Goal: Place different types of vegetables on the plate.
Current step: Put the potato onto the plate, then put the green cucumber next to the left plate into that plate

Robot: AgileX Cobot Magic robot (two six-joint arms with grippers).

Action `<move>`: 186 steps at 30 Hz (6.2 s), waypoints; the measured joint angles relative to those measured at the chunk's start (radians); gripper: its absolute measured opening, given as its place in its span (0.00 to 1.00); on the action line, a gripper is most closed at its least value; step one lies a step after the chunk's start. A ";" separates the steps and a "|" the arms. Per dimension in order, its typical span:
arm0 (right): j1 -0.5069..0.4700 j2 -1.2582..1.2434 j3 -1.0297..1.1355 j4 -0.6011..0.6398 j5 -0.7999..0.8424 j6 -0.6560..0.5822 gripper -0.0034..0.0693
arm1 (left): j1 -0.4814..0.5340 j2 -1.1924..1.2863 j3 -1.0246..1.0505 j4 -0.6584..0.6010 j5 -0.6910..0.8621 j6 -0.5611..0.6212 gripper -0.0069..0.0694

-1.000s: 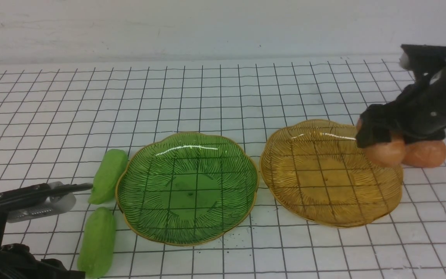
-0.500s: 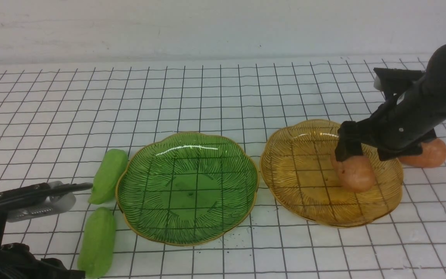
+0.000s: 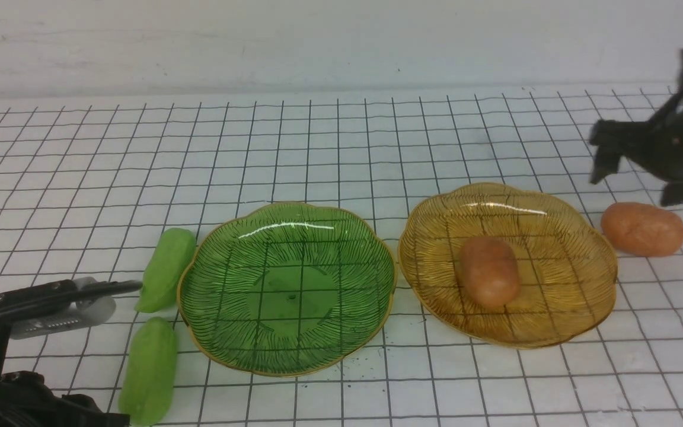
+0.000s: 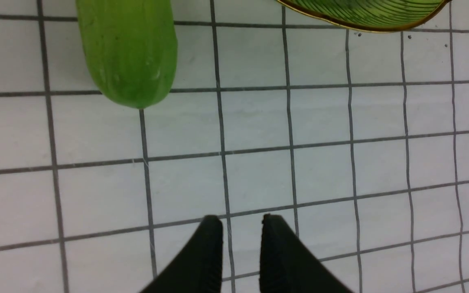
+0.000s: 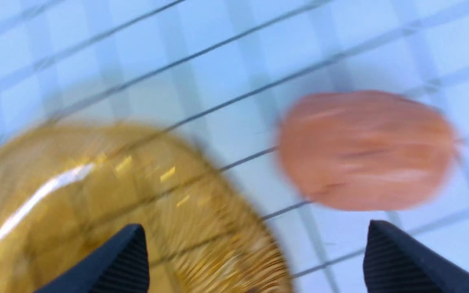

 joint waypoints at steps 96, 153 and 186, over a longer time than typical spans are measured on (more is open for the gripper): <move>0.454 -0.168 -0.138 0.030 0.365 -0.408 0.90 | 0.000 0.004 0.000 0.039 -0.188 -0.048 0.49; 0.454 -0.721 0.313 0.022 0.390 -0.408 0.66 | -0.250 0.652 -0.528 -0.101 -0.130 -0.074 0.59; 0.454 -0.721 0.315 0.012 0.390 -0.408 0.66 | 0.061 0.941 -0.852 0.004 -0.063 -0.052 0.72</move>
